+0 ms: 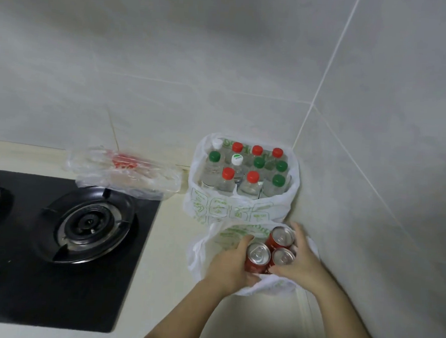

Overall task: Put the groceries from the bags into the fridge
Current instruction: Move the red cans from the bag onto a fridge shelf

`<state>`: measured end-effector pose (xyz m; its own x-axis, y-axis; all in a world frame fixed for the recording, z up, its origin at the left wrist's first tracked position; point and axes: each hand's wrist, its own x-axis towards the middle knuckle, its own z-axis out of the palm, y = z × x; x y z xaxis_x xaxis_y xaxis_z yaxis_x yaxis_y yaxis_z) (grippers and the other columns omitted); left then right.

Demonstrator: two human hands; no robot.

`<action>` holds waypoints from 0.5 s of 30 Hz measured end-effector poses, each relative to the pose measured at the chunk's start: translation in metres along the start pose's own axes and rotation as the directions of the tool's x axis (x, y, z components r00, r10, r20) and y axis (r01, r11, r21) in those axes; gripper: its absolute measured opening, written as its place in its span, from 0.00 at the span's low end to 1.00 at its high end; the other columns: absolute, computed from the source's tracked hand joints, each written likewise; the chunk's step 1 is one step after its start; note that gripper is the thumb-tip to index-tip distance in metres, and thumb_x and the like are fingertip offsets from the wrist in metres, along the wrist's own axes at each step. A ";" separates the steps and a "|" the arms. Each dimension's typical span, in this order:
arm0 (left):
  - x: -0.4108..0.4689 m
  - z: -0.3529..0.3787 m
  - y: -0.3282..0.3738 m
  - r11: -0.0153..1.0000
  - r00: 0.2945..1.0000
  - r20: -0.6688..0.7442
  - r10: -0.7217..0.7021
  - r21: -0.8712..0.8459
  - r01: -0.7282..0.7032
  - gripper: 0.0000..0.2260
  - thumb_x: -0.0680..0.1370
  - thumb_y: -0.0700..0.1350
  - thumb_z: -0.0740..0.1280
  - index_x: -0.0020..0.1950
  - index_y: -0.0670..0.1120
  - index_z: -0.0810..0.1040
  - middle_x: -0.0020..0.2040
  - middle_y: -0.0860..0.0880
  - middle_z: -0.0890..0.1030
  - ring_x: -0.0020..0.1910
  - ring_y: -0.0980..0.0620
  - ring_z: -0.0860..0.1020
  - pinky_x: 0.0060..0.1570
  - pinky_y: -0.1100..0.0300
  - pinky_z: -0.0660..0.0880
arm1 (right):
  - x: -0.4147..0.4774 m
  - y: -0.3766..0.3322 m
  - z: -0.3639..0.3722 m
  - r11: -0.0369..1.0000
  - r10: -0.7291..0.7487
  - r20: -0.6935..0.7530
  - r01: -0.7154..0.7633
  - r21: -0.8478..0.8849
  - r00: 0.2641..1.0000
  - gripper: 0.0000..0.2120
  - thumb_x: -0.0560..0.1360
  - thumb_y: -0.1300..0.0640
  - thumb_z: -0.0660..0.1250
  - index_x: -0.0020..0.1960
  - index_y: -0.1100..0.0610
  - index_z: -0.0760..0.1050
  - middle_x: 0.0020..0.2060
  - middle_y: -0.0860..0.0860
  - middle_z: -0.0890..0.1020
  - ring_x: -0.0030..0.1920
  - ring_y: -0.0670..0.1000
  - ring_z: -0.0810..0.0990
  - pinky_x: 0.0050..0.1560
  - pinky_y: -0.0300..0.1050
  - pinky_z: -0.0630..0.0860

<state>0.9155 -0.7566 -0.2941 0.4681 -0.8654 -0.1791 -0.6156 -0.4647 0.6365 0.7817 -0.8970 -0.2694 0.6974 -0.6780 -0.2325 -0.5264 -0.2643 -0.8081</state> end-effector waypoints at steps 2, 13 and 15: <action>0.000 0.003 -0.002 1.000 1.000 -0.010 -0.001 -0.022 0.001 0.38 0.69 0.57 0.73 0.73 0.56 0.57 0.61 0.54 0.79 0.59 0.47 0.78 0.51 0.56 0.74 | -0.006 0.012 0.012 0.989 -0.129 -0.117 0.135 0.052 0.985 0.56 0.49 0.57 0.82 0.72 0.40 0.60 0.66 0.48 0.73 0.65 0.50 0.75 0.61 0.52 0.77; -0.005 0.000 -0.021 0.972 0.998 0.064 -0.028 -0.233 0.043 0.42 0.62 0.60 0.77 0.72 0.60 0.61 0.64 0.61 0.74 0.61 0.57 0.74 0.62 0.55 0.73 | -0.013 0.030 0.034 0.950 -0.114 -0.138 0.149 0.274 0.984 0.56 0.55 0.63 0.80 0.76 0.45 0.57 0.69 0.45 0.73 0.68 0.47 0.73 0.66 0.49 0.73; -0.005 -0.002 -0.019 0.978 0.999 0.036 -0.011 -0.210 0.018 0.41 0.64 0.61 0.77 0.72 0.59 0.63 0.64 0.60 0.74 0.62 0.57 0.74 0.63 0.57 0.72 | -0.013 0.020 0.028 0.957 -0.058 -0.128 0.092 0.275 0.990 0.54 0.56 0.54 0.81 0.76 0.42 0.57 0.69 0.42 0.71 0.68 0.43 0.72 0.66 0.45 0.72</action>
<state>0.9260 -0.7428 -0.3041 0.4520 -0.8663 -0.2127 -0.4602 -0.4307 0.7764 0.7758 -0.8748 -0.2980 0.6588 -0.7436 -0.1140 -0.3057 -0.1261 -0.9437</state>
